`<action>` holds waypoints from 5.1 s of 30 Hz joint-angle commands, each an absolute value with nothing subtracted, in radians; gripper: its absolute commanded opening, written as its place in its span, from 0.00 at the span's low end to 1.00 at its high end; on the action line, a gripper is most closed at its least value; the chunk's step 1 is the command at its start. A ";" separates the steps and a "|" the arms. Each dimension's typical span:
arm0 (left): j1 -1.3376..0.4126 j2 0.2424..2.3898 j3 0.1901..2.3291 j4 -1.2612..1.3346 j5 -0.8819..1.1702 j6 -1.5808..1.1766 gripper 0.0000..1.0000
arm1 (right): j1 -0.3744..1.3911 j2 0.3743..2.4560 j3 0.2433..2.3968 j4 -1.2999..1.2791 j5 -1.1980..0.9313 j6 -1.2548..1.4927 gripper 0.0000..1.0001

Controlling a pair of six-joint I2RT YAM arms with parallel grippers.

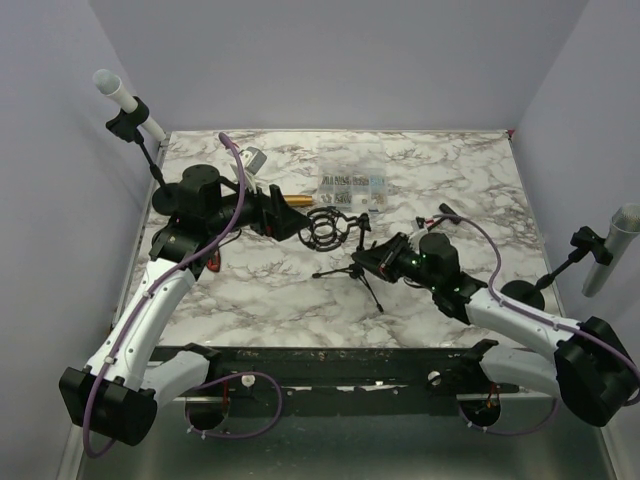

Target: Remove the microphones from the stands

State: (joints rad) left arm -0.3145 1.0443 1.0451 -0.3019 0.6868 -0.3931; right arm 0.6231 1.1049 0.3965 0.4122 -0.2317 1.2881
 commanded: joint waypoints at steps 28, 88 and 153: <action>-0.321 1.067 1.018 -0.257 0.763 -0.414 0.99 | 0.743 1.232 0.865 -0.462 0.242 1.045 0.32; -0.354 1.060 1.006 -0.241 0.752 -0.402 0.98 | 0.498 1.167 0.557 0.048 -0.228 1.151 0.01; -0.362 1.076 1.008 -0.248 0.758 -0.390 0.98 | 0.445 1.119 0.497 0.292 -0.410 1.136 0.39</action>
